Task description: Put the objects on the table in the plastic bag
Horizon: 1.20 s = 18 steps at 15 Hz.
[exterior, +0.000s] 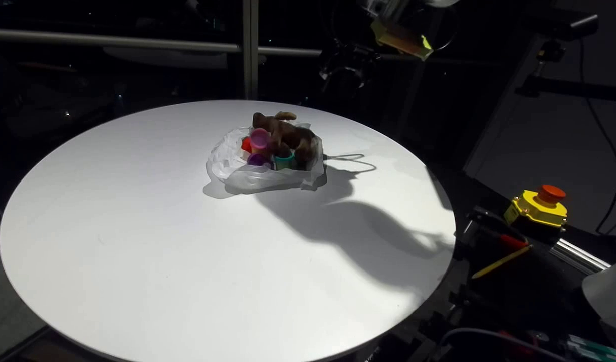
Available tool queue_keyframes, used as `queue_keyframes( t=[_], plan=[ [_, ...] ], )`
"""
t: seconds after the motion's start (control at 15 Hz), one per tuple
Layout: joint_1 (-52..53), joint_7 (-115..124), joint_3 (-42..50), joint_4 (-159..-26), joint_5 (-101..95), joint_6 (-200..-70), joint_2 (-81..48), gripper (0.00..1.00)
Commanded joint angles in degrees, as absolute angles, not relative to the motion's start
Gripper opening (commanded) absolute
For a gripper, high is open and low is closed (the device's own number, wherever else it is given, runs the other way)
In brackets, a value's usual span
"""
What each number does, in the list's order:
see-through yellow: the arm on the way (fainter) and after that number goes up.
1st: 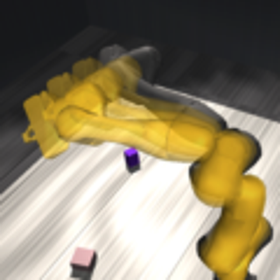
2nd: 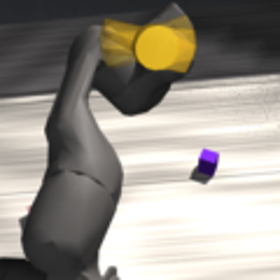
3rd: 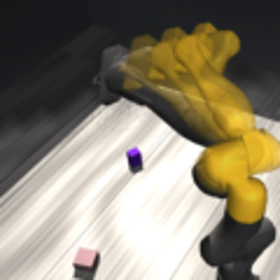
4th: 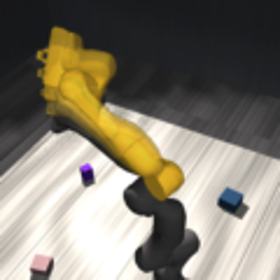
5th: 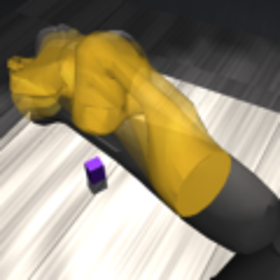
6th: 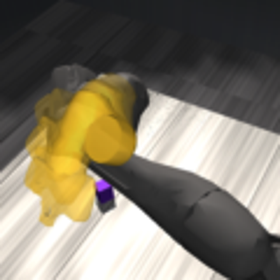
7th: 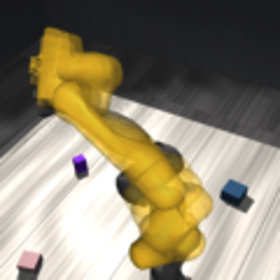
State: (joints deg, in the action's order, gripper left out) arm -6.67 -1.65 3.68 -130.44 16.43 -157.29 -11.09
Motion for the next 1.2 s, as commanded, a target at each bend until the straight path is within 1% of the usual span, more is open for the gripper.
queue_keyframes(
  t=[0.0,0.07,0.2,0.47,0.67,0.73,0.87,1.13],
  plan=[
    [5.23,13.42,15.11,-129.84,0.20,-141.37,-4.03,1.00],
    [1.48,16.75,10.04,-128.61,-4.18,-136.46,-2.18,1.00],
    [1.94,17.54,7.37,-124.19,-4.73,-126.94,0.25,1.00],
    [2.09,19.20,2.09,-113.50,-3.14,-112.82,2.69,1.00],
    [1.66,18.89,0.28,-107.87,-1.62,-106.66,4.04,1.00],
    [1.31,18.60,0.18,-111.35,-2.68,-110.41,3.51,1.00],
    [1.33,18.59,-0.13,-109.15,-2.52,-107.98,4.20,1.00],
    [1.28,18.60,-0.10,-108.96,-2.52,-107.60,3.99,1.00]
  ],
)
